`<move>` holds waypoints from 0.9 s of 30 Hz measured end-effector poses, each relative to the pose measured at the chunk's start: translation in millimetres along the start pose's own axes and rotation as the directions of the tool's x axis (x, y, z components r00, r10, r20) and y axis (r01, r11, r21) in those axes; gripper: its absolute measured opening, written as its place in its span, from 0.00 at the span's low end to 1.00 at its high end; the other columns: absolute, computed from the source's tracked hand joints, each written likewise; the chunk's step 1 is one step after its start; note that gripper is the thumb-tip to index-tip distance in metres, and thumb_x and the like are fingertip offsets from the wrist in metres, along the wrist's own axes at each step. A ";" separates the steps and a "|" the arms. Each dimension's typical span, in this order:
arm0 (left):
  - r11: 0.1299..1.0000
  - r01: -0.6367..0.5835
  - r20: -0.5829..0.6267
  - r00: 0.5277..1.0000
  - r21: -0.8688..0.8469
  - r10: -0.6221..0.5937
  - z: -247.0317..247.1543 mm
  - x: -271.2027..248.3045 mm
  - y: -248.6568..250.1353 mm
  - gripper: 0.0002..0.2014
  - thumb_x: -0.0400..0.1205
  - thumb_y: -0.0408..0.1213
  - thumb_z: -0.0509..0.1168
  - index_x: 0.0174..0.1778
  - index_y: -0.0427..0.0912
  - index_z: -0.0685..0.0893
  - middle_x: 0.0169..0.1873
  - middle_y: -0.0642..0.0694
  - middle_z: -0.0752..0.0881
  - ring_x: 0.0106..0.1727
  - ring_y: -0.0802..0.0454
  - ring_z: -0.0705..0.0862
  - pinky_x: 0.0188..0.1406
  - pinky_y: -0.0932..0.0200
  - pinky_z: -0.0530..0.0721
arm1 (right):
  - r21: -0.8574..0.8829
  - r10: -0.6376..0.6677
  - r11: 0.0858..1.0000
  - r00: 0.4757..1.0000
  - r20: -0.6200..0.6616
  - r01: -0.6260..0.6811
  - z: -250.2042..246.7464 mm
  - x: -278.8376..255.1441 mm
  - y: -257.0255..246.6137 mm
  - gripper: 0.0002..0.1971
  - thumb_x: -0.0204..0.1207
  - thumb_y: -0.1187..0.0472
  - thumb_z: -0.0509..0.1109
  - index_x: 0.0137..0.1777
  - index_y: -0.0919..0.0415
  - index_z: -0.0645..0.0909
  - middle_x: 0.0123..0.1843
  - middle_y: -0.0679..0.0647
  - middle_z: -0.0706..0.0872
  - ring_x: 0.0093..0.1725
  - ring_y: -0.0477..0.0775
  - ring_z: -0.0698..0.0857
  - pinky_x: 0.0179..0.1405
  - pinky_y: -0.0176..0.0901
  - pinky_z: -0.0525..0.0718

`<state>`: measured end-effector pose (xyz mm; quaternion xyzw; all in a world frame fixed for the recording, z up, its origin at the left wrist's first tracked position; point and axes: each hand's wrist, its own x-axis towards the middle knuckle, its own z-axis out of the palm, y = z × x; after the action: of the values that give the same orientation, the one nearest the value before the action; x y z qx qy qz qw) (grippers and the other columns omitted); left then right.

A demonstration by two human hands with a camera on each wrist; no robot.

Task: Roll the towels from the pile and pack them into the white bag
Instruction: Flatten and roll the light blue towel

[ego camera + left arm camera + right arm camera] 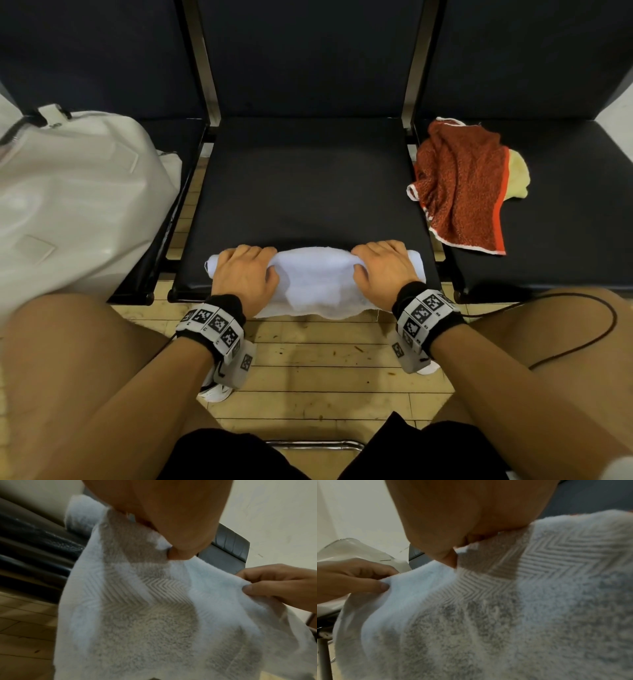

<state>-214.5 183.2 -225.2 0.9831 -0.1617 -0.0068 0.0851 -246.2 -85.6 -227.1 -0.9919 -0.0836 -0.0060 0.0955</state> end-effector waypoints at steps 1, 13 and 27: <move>1.000 0.005 -0.009 1.000 0.005 -0.005 -1.0 0.2 -0.3 0.18 0.83 0.45 0.56 0.66 0.48 0.81 0.52 0.49 0.88 0.56 0.46 0.81 0.67 0.47 0.70 | -0.007 -0.002 1.000 1.000 0.006 0.002 -2.6 0.2 -1.3 0.13 0.80 0.54 0.57 0.59 0.51 0.79 0.49 0.48 0.86 0.49 0.53 0.82 0.66 0.49 0.67; 0.997 0.021 -0.152 0.988 0.068 -0.011 2.2 1.3 -0.4 0.09 0.81 0.43 0.68 0.56 0.49 0.84 0.55 0.46 0.82 0.57 0.43 0.77 0.58 0.41 0.70 | 0.015 0.008 1.000 0.996 -0.084 -0.007 -7.0 3.9 1.5 0.08 0.77 0.58 0.69 0.55 0.54 0.83 0.50 0.51 0.86 0.50 0.57 0.82 0.51 0.51 0.78; 1.000 -0.001 0.000 1.000 -0.013 0.001 4.6 0.8 1.1 0.20 0.83 0.52 0.57 0.67 0.48 0.80 0.57 0.49 0.87 0.63 0.45 0.78 0.68 0.44 0.70 | -0.014 0.003 1.000 0.994 0.108 -0.001 -2.6 -2.3 -7.1 0.23 0.80 0.51 0.60 0.75 0.52 0.74 0.68 0.50 0.82 0.66 0.54 0.77 0.69 0.49 0.68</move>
<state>-214.3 181.2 -229.5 0.9825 -0.1621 -0.0079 0.0913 -249.6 -79.5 -223.3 -0.9915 -0.0875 0.0473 0.0841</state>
